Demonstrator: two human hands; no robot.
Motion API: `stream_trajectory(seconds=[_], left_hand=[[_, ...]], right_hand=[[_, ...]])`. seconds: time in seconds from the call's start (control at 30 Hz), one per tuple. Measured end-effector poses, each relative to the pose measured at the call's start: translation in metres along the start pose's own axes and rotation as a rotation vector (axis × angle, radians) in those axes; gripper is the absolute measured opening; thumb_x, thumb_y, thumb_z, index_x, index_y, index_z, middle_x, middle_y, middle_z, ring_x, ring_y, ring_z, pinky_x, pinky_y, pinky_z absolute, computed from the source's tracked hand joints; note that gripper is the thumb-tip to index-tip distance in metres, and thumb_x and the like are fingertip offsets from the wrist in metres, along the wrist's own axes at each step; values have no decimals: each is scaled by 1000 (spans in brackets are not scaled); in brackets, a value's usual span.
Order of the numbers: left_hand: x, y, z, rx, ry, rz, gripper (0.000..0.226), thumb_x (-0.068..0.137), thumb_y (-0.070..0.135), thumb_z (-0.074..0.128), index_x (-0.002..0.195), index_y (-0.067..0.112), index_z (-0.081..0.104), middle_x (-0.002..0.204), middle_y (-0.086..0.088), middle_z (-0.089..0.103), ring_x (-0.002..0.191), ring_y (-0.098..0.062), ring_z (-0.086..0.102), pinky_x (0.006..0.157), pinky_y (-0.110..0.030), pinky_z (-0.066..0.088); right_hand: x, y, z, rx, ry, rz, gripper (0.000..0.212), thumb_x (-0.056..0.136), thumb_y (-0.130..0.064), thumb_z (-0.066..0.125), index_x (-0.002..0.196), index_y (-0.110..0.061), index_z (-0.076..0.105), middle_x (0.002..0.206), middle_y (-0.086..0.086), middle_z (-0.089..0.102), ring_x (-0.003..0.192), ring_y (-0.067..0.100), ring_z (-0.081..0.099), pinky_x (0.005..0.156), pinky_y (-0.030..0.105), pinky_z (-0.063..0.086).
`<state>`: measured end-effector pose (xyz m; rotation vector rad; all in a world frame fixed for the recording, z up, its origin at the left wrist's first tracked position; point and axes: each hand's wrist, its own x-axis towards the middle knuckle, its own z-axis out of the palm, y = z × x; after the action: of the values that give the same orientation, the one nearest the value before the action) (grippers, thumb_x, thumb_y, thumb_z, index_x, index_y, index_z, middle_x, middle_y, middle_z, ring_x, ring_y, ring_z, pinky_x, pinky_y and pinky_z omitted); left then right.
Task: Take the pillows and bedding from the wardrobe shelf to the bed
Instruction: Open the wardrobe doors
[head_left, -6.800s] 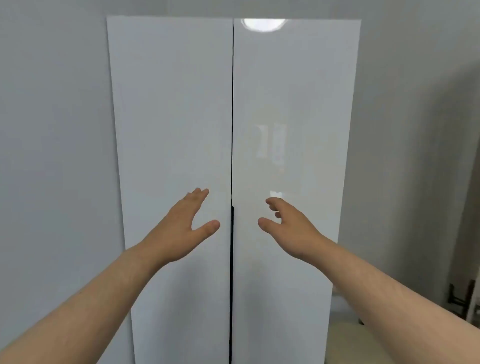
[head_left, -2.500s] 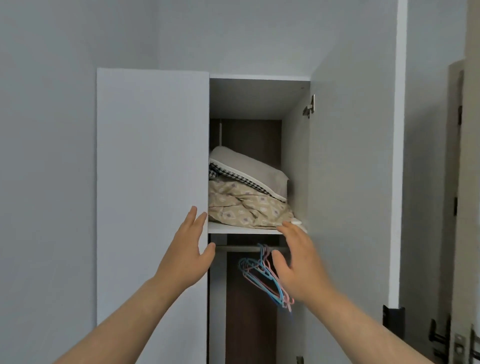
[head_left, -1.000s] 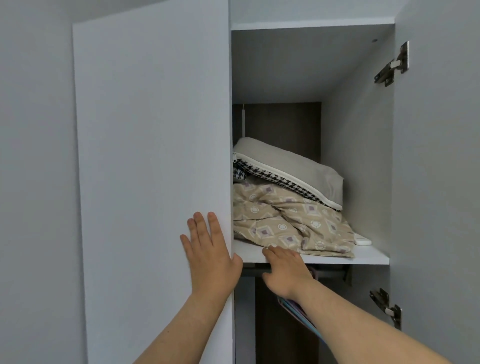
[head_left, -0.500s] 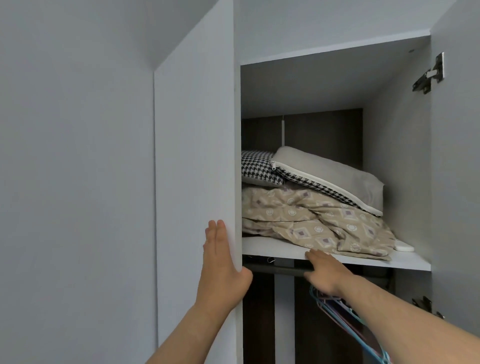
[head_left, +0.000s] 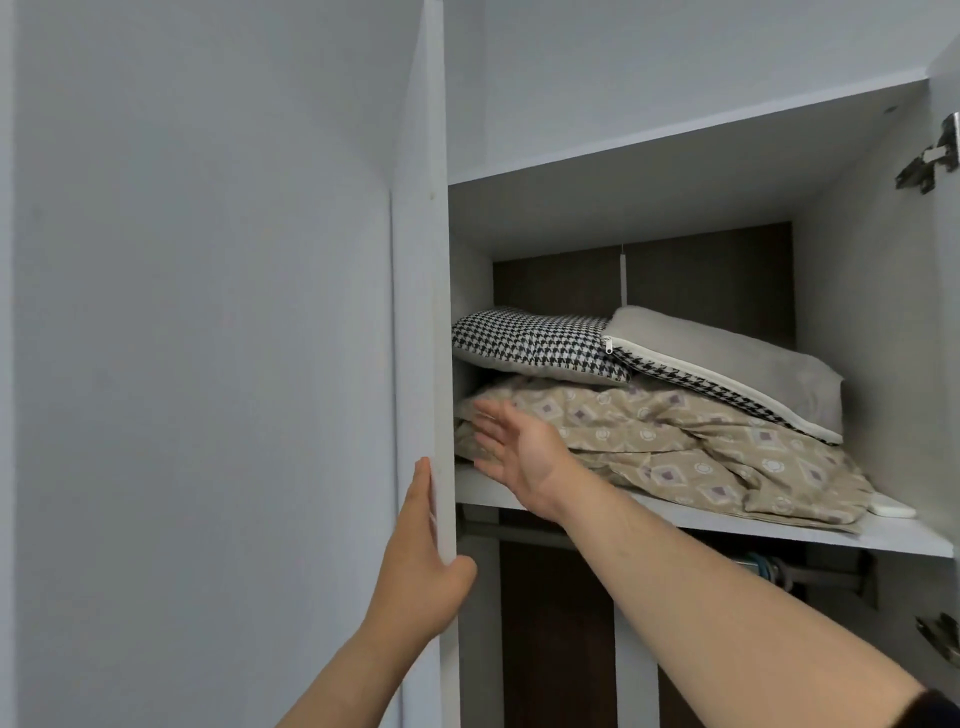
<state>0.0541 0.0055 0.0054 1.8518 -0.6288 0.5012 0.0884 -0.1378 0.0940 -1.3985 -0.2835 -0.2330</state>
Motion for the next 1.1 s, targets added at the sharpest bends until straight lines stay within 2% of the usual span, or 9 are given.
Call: stream_trajectory(seconds=[0.1, 0.23, 0.33, 0.4, 0.47, 0.53, 0.87, 1.03, 1.1], left_hand=[[-2, -8, -20, -27, -15, -13, 104, 78, 2, 64, 148, 50, 5, 157, 25, 17, 143, -3, 23, 115, -27, 26], [-2, -15, -55, -20, -28, -21, 101, 77, 9, 69, 150, 47, 9, 155, 21, 26, 140, -8, 33, 109, -37, 40], [-2, -17, -84, -44, -37, -42, 92, 72, 11, 66, 148, 35, 21, 141, 12, 46, 123, -12, 53, 97, -34, 50], [-2, -17, -102, -48, -45, -58, 82, 73, 9, 67, 142, 32, 28, 124, 10, 57, 105, -13, 61, 80, -24, 55], [-2, -17, -116, -40, -57, -80, 72, 77, 3, 65, 135, 33, 31, 112, 11, 60, 95, -11, 62, 65, -15, 51], [-2, -20, -128, -25, -56, -100, 67, 81, 2, 63, 129, 35, 32, 107, 13, 59, 92, -8, 62, 60, -11, 48], [3, -46, -167, -90, 60, -166, 61, 73, -11, 49, 114, 34, 49, 98, 14, 66, 82, 6, 62, 61, -14, 47], [6, -56, -181, -120, 111, -208, 58, 72, -14, 47, 108, 32, 53, 96, 8, 68, 85, -6, 65, 61, -17, 48], [8, -59, -185, -120, 127, -208, 58, 71, -14, 48, 109, 29, 54, 95, 7, 69, 84, -6, 65, 60, -15, 48]], right_hand=[[17, -28, 27, 133, -96, -18, 57, 101, -48, 23, 147, -18, 37, 158, 7, 28, 146, 25, 22, 118, 50, 20], [26, -34, 65, 149, -209, 24, 63, 98, -54, 19, 147, -19, 38, 159, 9, 25, 147, 26, 19, 116, 53, 20], [29, -28, 89, 111, -243, 29, 64, 98, -56, 20, 144, -18, 43, 157, 6, 31, 145, 26, 26, 113, 56, 27], [30, -27, 104, 95, -232, 26, 63, 99, -55, 20, 143, -17, 45, 155, 6, 35, 142, 26, 31, 111, 54, 31], [33, -26, 114, 75, -224, 19, 63, 99, -55, 20, 142, -15, 46, 153, 5, 37, 140, 25, 34, 109, 53, 33], [36, -24, 125, 57, -216, 16, 64, 99, -55, 20, 141, -15, 47, 152, 5, 39, 139, 24, 35, 110, 54, 33], [52, -13, 161, -103, -233, 59, 66, 98, -58, 15, 144, -19, 44, 158, -1, 28, 147, 17, 18, 115, 53, 19], [60, -8, 175, -141, -244, 76, 67, 97, -60, 16, 146, -21, 41, 159, -4, 26, 148, 16, 17, 113, 53, 22], [62, -7, 178, -148, -247, 80, 68, 97, -61, 16, 146, -21, 39, 159, -5, 25, 148, 17, 16, 113, 53, 22]])
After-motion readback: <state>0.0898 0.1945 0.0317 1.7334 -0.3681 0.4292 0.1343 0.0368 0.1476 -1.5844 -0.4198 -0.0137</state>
